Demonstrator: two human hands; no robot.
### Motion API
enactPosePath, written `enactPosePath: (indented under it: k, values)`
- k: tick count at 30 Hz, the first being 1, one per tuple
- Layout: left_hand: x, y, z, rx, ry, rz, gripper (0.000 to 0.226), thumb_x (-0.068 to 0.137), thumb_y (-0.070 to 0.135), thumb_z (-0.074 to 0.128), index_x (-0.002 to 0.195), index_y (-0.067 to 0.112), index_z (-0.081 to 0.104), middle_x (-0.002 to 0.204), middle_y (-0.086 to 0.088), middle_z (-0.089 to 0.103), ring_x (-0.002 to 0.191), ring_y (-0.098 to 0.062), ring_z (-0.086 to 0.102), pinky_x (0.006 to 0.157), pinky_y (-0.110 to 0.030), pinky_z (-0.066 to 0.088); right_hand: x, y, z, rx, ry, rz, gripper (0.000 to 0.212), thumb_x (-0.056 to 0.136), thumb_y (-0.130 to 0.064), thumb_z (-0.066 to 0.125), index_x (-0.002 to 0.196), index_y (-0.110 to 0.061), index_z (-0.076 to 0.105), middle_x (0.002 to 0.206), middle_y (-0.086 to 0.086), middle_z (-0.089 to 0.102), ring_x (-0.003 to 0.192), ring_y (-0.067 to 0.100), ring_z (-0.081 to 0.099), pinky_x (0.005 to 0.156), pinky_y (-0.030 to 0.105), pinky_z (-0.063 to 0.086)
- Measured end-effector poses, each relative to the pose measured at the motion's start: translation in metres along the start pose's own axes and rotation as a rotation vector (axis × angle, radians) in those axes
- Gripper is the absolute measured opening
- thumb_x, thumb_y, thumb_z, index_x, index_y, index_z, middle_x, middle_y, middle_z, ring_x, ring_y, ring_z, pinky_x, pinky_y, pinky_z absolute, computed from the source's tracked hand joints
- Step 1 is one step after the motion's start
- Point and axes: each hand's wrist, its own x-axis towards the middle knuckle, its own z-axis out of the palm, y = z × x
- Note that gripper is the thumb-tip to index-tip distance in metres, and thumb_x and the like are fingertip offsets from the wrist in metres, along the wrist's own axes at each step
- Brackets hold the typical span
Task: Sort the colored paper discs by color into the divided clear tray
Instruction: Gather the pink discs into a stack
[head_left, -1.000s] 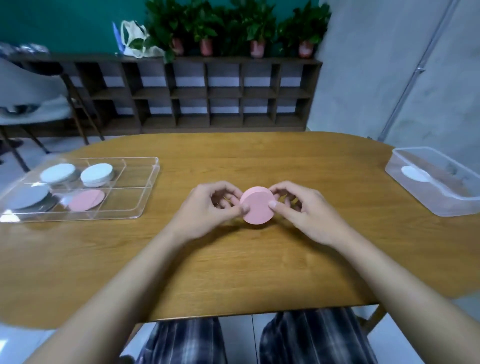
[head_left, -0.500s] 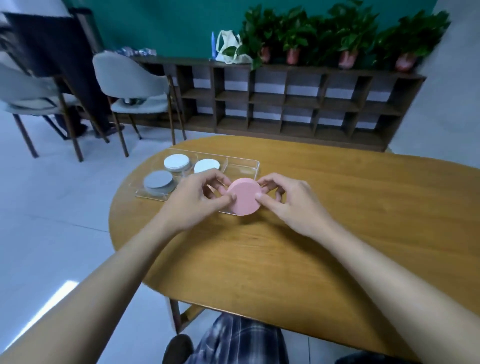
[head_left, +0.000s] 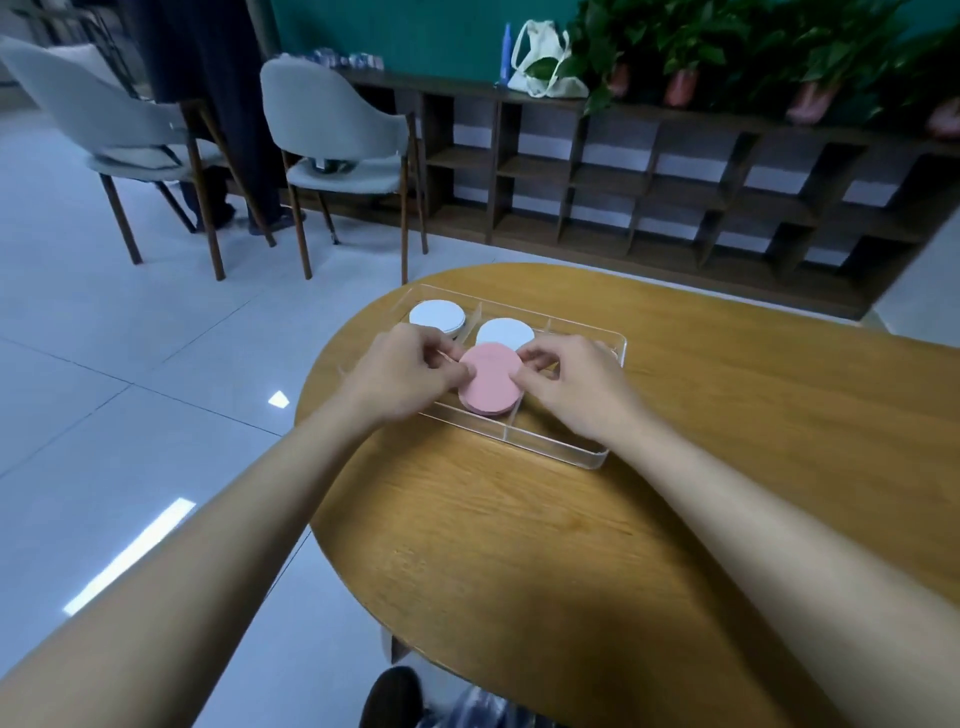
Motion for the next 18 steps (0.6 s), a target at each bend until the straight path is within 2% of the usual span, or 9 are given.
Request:
enactPosePath:
  k: [5, 6, 9, 11, 13, 15, 18]
  values:
    - [0.015, -0.008, 0.006, 0.077, -0.022, -0.001, 0.014, 0.096, 0.033, 0.070, 0.100, 0.022, 0.079, 0.080, 0.002, 0.073, 0.064, 0.001, 0.054, 0.052, -0.005, 0.036, 0.010, 0.002, 0.002, -0.042, -0.026, 0.022, 0.017, 0.092, -0.038, 0.070, 0.100, -0.026, 0.079, 0.086, -0.012, 0.075, 0.077, -0.004, 0.060, 0.065, 0.003, 0.036]
    - [0.017, -0.010, 0.007, 0.073, -0.021, 0.005, 0.014, 0.096, 0.033, 0.071, 0.101, 0.023, 0.080, 0.079, 0.002, 0.073, 0.065, 0.000, 0.056, 0.051, -0.006, 0.037, 0.012, 0.002, 0.002, -0.049, -0.033, 0.023, 0.018, 0.092, -0.038, 0.069, 0.100, -0.026, 0.079, 0.086, -0.011, 0.075, 0.079, 0.001, 0.061, 0.066, 0.005, 0.038]
    - [0.019, -0.012, 0.011, 0.098, -0.002, 0.008, 0.013, 0.094, 0.034, 0.073, 0.102, 0.028, 0.082, 0.082, 0.005, 0.075, 0.074, 0.001, 0.059, 0.054, -0.008, 0.036, 0.015, 0.002, 0.005, -0.061, -0.045, 0.026, 0.019, 0.092, -0.036, 0.069, 0.099, -0.022, 0.080, 0.091, -0.009, 0.076, 0.091, 0.012, 0.063, 0.075, 0.026, 0.046]
    - [0.020, -0.012, 0.015, 0.141, 0.025, -0.002, 0.014, 0.089, 0.038, 0.077, 0.100, 0.030, 0.081, 0.079, 0.010, 0.071, 0.075, 0.001, 0.059, 0.057, -0.017, 0.040, 0.016, 0.005, 0.010, -0.070, -0.049, 0.031, 0.017, 0.090, -0.034, 0.071, 0.100, -0.022, 0.080, 0.094, -0.009, 0.073, 0.096, 0.014, 0.062, 0.079, 0.028, 0.045]
    - [0.019, -0.011, 0.019, 0.202, 0.065, -0.007, 0.017, 0.085, 0.041, 0.080, 0.098, 0.030, 0.079, 0.074, 0.012, 0.067, 0.075, -0.007, 0.062, 0.060, -0.025, 0.042, 0.015, 0.006, 0.015, -0.073, -0.044, 0.037, 0.017, 0.087, -0.032, 0.074, 0.101, -0.023, 0.077, 0.095, -0.009, 0.068, 0.099, 0.015, 0.060, 0.082, 0.030, 0.046]
    - [0.017, -0.007, 0.021, 0.240, 0.089, 0.003, 0.017, 0.083, 0.041, 0.080, 0.096, 0.030, 0.077, 0.076, 0.011, 0.068, 0.081, -0.013, 0.065, 0.064, -0.028, 0.044, 0.013, 0.007, 0.016, -0.043, -0.009, 0.037, 0.018, 0.085, -0.031, 0.075, 0.101, -0.024, 0.072, 0.095, -0.010, 0.066, 0.099, 0.014, 0.060, 0.086, 0.034, 0.050]
    - [0.013, -0.001, 0.021, 0.286, 0.116, 0.044, 0.018, 0.085, 0.040, 0.077, 0.100, 0.031, 0.074, 0.084, 0.010, 0.070, 0.086, -0.014, 0.064, 0.064, -0.029, 0.043, 0.006, 0.007, 0.009, -0.020, 0.047, 0.013, 0.023, 0.088, -0.033, 0.075, 0.108, -0.025, 0.067, 0.097, -0.012, 0.065, 0.097, 0.011, 0.059, 0.086, 0.036, 0.050]
